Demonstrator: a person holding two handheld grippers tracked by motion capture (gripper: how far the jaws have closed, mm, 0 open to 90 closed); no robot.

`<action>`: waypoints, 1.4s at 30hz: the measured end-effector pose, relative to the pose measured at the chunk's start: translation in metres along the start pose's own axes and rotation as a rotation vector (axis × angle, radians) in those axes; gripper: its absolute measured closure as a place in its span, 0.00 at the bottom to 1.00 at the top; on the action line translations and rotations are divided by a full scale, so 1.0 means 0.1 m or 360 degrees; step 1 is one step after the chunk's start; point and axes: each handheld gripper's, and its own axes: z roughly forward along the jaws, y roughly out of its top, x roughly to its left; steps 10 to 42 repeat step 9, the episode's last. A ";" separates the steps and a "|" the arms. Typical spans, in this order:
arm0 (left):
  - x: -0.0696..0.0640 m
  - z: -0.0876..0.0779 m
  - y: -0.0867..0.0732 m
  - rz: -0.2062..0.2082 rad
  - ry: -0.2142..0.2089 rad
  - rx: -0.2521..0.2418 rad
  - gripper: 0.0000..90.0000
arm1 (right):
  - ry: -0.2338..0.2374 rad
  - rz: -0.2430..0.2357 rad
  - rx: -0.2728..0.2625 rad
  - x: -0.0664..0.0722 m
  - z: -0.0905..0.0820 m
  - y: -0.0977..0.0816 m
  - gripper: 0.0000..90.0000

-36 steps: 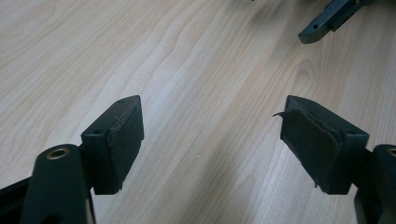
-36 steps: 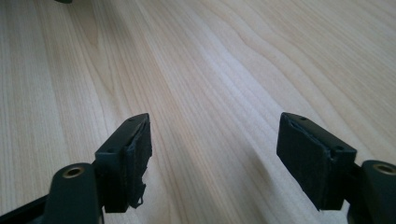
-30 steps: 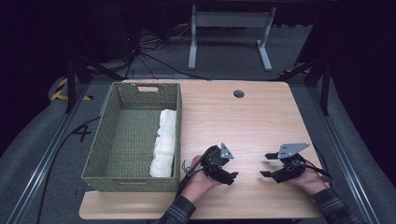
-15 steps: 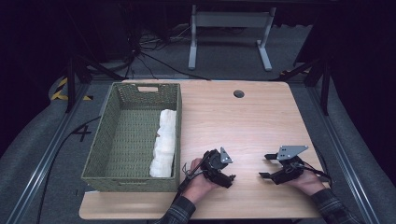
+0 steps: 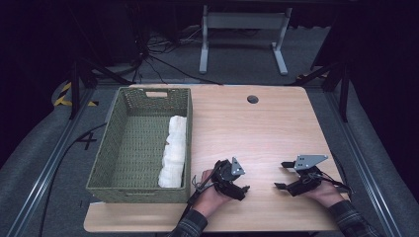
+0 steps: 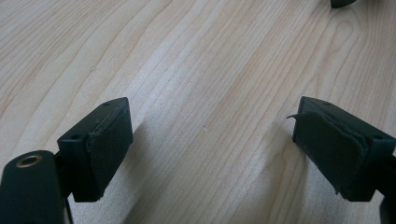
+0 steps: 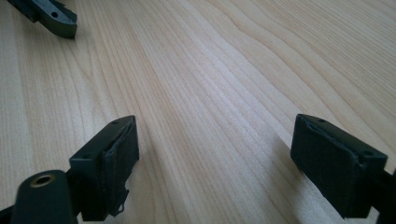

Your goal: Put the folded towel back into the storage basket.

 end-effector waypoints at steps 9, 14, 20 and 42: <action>0.01 0.00 0.00 -0.0003 -0.0003 0.0001 0.14 | 0.0007 0.0006 -0.0003 0.00 0.00 0.00 0.17; 0.01 0.00 0.00 -0.0003 -0.0003 0.0001 0.14 | 0.0007 0.0006 -0.0003 0.00 0.00 0.00 0.17; 0.01 0.00 0.00 -0.0003 -0.0003 0.0001 0.14 | 0.0007 0.0006 -0.0003 0.00 0.00 0.00 0.17; 0.01 0.00 0.00 -0.0003 -0.0003 0.0001 0.14 | 0.0007 0.0006 -0.0003 0.00 0.00 0.00 0.17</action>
